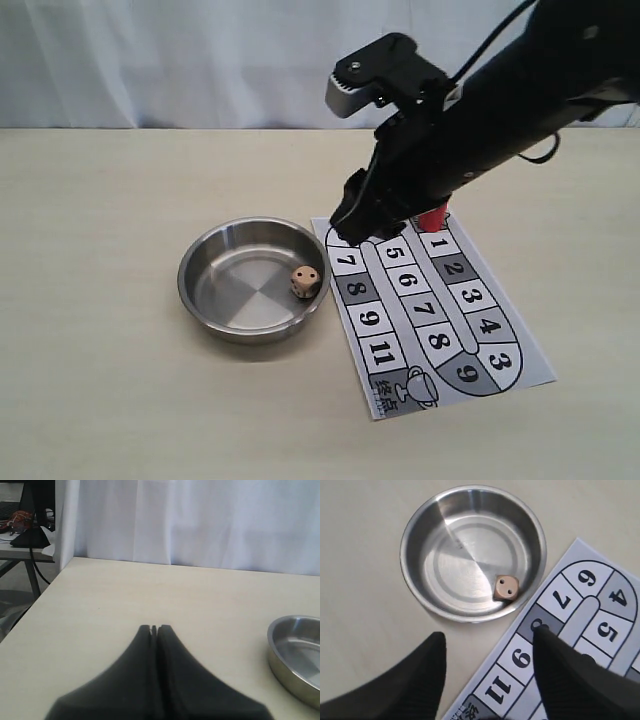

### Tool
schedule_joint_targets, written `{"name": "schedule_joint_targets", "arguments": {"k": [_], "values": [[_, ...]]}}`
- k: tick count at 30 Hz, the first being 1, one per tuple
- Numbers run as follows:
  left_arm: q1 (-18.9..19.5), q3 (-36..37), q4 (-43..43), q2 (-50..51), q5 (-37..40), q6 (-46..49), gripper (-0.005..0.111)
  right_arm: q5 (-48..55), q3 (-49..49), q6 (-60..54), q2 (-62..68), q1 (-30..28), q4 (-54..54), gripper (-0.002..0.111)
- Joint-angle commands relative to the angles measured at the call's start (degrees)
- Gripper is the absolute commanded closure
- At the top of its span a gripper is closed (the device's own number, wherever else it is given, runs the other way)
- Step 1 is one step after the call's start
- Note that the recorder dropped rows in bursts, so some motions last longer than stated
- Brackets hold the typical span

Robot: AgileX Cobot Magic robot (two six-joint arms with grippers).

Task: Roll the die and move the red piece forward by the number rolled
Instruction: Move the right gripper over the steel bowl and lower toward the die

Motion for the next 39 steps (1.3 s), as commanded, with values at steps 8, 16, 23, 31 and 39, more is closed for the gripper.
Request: {"name": "schedule_joint_targets", "arguments": {"k": [8, 16, 23, 31, 39], "values": [[0.0, -0.3, -0.1, -0.1, -0.5, -0.2, 0.107, 4.2, -12.4, 5.2, 14.3, 7.4, -6.2, 0.053], [0.0, -0.3, -0.2, -0.1, -0.5, -0.2, 0.107, 8.7, -21.7, 8.7, 23.4, 7.3, -9.5, 0.053], [0.0, -0.3, -0.2, -0.1, -0.5, -0.2, 0.107, 2.9, -22.8, 5.1, 28.8, 7.3, -9.5, 0.053], [0.0, -0.3, -0.1, -0.1, -0.5, -0.2, 0.107, -1.1, -22.8, 1.4, 34.3, 7.3, -16.5, 0.053], [0.0, -0.3, -0.1, -0.1, -0.5, -0.2, 0.107, -3.5, -22.8, 1.4, 36.1, 7.3, -18.9, 0.053]]}}
